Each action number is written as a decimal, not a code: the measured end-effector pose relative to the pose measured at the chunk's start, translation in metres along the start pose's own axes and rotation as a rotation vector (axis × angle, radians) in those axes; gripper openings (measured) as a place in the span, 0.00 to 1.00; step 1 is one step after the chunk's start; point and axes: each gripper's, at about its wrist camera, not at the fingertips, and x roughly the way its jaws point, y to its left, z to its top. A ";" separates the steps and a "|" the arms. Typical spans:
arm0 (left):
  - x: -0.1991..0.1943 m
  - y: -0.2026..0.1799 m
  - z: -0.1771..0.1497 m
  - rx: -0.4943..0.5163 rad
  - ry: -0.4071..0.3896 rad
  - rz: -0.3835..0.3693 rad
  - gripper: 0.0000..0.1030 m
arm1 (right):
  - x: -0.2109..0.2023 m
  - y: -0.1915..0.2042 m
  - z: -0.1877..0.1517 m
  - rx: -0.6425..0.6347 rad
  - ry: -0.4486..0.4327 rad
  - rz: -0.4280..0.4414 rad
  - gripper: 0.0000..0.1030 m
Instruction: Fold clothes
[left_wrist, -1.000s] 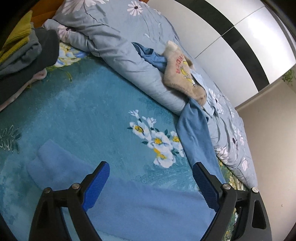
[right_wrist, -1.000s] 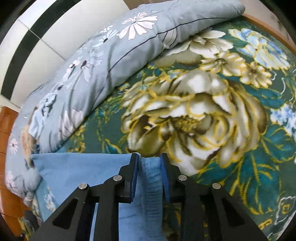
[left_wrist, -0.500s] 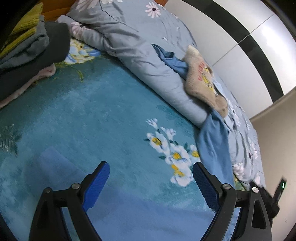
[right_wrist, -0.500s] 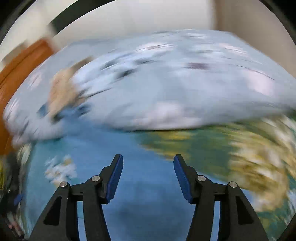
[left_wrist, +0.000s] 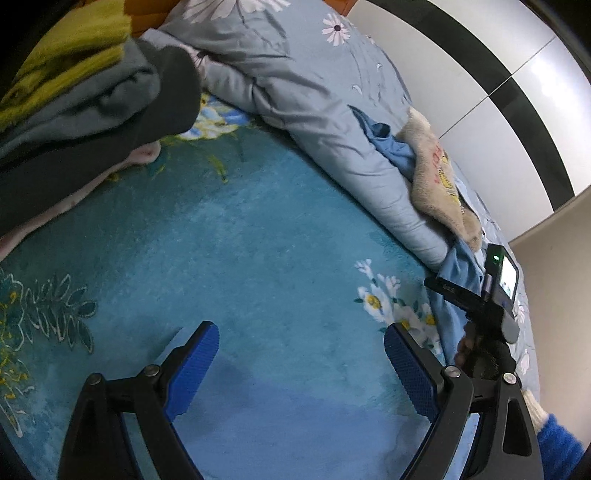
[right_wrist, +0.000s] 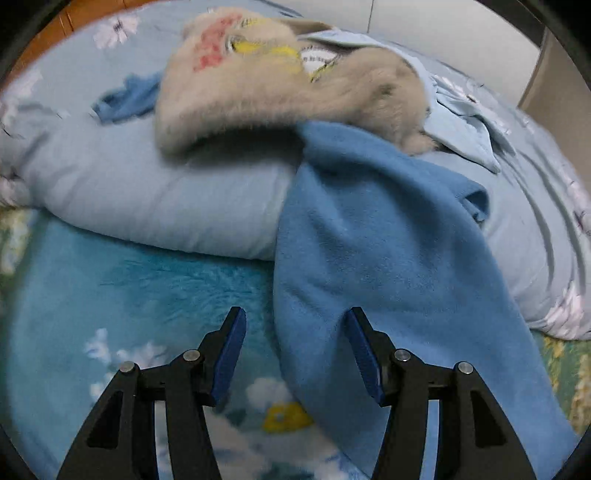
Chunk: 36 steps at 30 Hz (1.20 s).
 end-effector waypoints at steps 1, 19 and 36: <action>0.001 0.002 0.000 -0.003 0.004 0.000 0.90 | 0.002 0.001 0.000 0.001 0.000 -0.038 0.33; -0.004 0.014 -0.003 -0.041 0.033 -0.029 0.90 | -0.130 -0.097 -0.044 0.246 -0.141 0.668 0.05; 0.128 -0.132 -0.008 0.057 0.352 -0.223 0.89 | -0.077 -0.166 -0.143 0.448 0.048 0.523 0.57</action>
